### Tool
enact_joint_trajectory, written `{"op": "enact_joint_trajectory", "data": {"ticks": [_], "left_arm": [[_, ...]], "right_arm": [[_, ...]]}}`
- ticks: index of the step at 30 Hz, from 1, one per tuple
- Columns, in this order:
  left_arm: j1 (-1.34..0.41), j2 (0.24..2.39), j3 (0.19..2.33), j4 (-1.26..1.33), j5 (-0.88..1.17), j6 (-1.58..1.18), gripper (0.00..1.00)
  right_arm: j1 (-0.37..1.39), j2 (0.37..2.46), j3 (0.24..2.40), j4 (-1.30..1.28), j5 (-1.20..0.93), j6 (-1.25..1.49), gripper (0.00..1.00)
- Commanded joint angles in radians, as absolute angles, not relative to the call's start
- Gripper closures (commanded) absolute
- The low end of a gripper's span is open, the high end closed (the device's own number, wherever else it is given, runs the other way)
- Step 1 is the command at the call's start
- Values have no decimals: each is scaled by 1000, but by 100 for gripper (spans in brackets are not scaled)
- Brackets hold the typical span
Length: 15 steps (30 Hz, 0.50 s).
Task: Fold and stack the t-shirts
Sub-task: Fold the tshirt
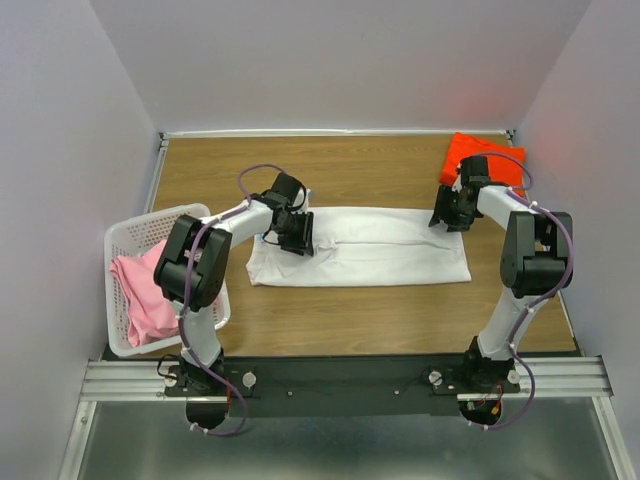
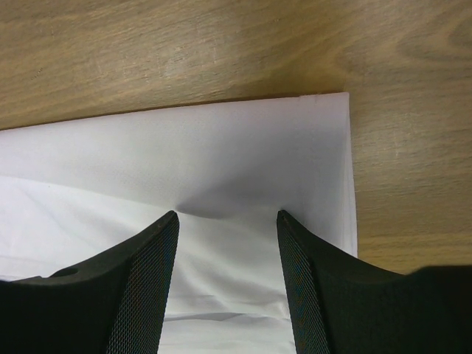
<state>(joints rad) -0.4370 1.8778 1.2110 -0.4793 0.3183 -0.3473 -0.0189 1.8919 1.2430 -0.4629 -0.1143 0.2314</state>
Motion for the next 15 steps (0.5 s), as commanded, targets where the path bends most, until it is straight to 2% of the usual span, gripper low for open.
{"op": "enact_joint_trajectory", "data": {"ticks": [1, 5, 15], "left_arm": [[-376, 1953, 1198, -515, 232, -261, 57], [-307, 2014, 1293, -515, 230, -206, 57], [-296, 2252, 1672, -655, 221, -75, 56]], "right_arm": [[-14, 1940, 1233, -586, -109, 268, 37], [-15, 1942, 1186, -633, -127, 304, 37], [-2, 1878, 1068, -663, -170, 377, 38]]}}
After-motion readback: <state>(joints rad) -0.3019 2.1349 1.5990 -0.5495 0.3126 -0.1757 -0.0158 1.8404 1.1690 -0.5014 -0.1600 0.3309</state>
